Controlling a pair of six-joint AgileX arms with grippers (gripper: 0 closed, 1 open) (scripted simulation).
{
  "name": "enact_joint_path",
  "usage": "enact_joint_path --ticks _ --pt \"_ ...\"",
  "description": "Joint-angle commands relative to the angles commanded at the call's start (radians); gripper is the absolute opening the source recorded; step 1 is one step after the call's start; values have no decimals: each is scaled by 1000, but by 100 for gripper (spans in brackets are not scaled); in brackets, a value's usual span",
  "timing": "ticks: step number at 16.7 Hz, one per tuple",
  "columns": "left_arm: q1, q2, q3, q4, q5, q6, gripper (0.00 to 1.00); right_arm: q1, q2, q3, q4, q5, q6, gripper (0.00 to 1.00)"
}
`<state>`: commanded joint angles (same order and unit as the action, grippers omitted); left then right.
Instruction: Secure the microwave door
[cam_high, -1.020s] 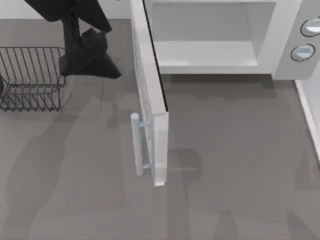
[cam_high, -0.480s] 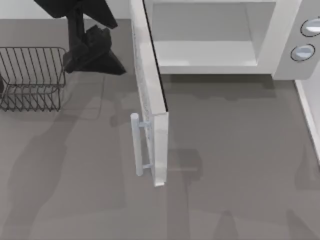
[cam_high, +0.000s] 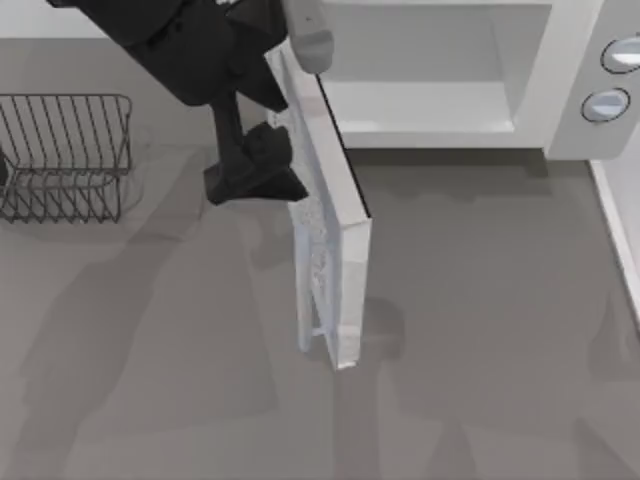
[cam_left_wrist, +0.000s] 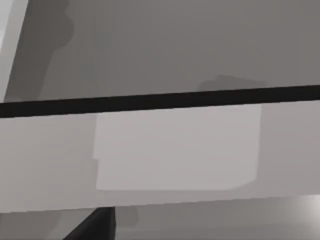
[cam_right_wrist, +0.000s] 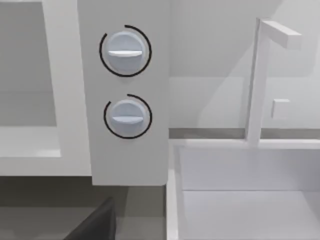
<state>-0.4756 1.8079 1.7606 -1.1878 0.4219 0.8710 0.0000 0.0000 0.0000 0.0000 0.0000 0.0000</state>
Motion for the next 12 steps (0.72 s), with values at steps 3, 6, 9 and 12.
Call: enact_joint_path --ticks 3,6,9,12 --pt "-9 0 -27 28 -3 -9 100 0 0 0 0 0 0 100" --pt "-9 0 -27 28 -3 -9 92 0 0 0 0 0 0 100" --pt "-9 0 -27 28 -3 -9 70 0 0 0 0 0 0 100" --pt "-9 0 -27 28 -3 -9 47 0 0 0 0 0 0 100"
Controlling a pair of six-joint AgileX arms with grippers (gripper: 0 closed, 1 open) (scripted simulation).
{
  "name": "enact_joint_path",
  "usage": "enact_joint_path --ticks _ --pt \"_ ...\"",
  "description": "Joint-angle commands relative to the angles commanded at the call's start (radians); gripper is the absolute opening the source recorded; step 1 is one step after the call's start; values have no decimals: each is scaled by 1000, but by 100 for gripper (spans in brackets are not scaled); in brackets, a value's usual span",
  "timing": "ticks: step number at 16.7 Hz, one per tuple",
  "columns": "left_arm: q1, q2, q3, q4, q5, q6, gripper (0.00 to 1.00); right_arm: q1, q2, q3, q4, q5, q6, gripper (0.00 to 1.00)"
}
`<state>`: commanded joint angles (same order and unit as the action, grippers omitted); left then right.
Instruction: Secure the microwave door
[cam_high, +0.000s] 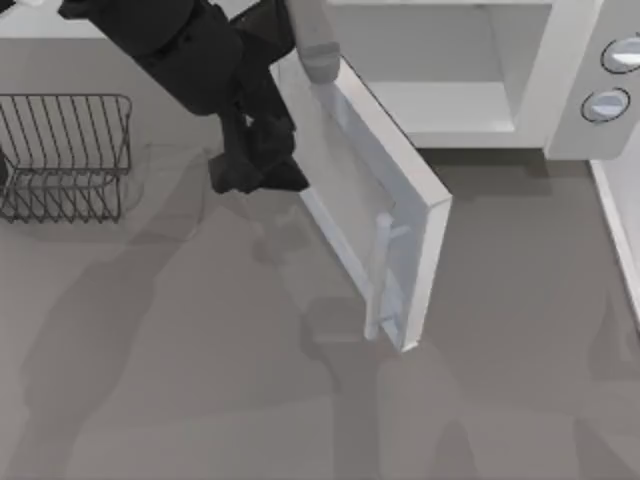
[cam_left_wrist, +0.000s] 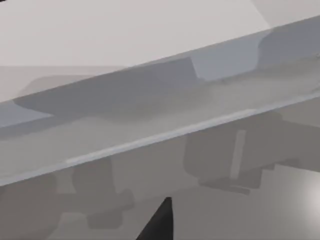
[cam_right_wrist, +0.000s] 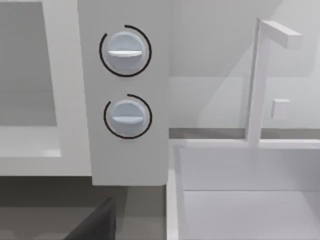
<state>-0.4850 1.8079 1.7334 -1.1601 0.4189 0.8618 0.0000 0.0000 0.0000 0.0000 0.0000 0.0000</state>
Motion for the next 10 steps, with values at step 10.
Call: enact_joint_path --ticks 10 --pt "0 0 0 0 0 0 0 0 0 0 0 0 0 100"
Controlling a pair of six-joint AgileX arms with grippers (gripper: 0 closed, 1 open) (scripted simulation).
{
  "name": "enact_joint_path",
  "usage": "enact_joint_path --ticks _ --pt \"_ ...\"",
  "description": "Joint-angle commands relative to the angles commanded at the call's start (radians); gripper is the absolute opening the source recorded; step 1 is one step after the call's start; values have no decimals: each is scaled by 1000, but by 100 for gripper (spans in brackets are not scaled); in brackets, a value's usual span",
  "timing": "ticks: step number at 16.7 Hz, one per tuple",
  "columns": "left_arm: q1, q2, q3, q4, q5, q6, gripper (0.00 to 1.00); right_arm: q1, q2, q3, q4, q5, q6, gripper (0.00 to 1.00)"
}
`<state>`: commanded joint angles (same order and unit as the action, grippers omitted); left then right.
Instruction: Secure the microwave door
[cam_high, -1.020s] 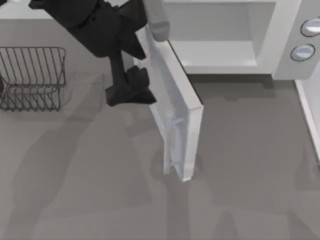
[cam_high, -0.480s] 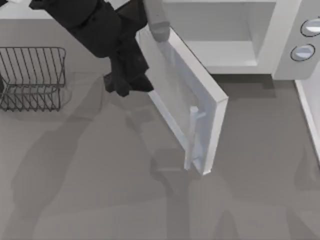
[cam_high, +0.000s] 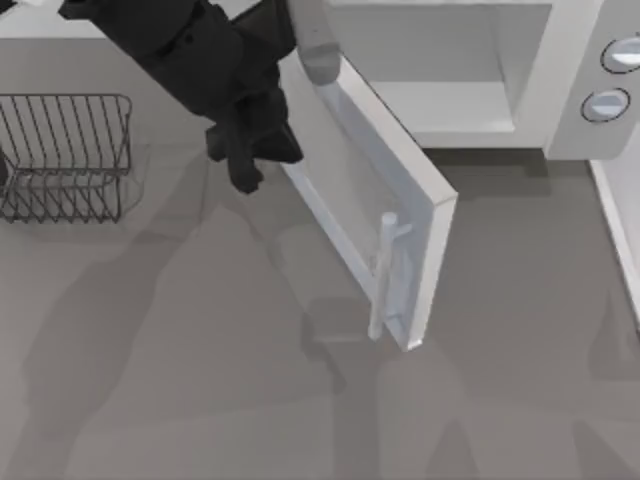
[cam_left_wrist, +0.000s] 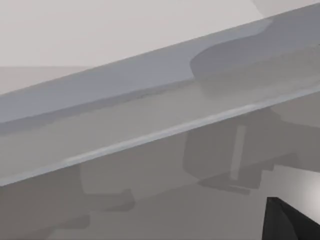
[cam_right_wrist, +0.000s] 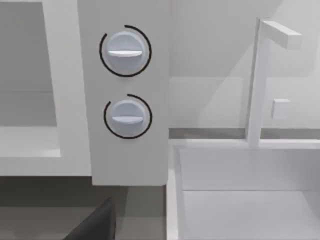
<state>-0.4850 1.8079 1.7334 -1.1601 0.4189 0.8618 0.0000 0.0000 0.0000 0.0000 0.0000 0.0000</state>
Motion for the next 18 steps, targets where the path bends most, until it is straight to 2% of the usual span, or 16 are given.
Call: enact_joint_path --ticks 6,18 --pt "-1 2 2 0 0 -2 0 0 0 0 0 0 0 100" --pt "-76 59 65 14 -25 -82 0 0 0 0 0 0 0 100"
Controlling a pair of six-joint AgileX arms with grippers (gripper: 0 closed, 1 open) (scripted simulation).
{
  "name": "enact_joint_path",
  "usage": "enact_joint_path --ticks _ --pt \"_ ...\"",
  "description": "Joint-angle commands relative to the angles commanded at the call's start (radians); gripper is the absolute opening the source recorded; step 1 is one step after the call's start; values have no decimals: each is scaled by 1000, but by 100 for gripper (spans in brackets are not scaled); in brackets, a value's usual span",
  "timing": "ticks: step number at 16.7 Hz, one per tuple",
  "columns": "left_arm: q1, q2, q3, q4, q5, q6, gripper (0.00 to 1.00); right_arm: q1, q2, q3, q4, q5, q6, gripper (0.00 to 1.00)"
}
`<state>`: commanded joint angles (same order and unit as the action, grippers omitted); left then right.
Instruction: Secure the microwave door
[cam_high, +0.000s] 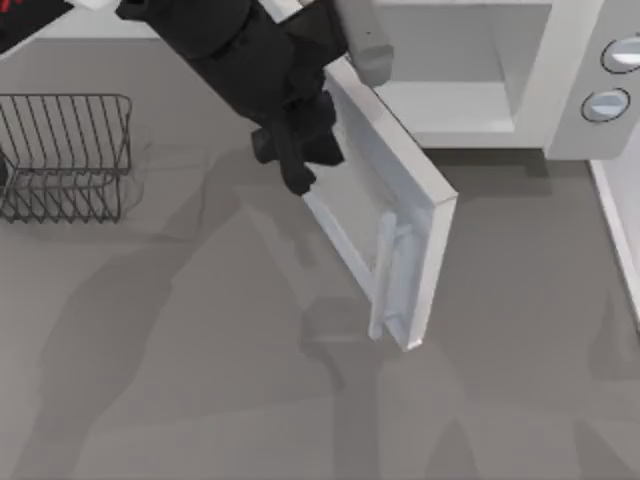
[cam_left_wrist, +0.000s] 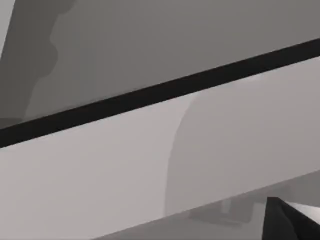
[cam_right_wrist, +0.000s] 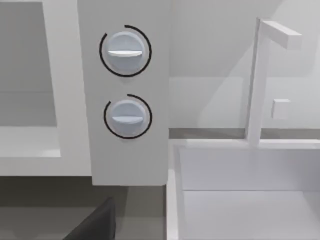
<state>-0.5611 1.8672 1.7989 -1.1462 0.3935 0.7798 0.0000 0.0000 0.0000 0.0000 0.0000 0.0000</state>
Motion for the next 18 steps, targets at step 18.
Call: enact_joint_path --ticks 18 --pt "-50 41 62 10 -20 -57 0 0 0 0 0 0 0 100"
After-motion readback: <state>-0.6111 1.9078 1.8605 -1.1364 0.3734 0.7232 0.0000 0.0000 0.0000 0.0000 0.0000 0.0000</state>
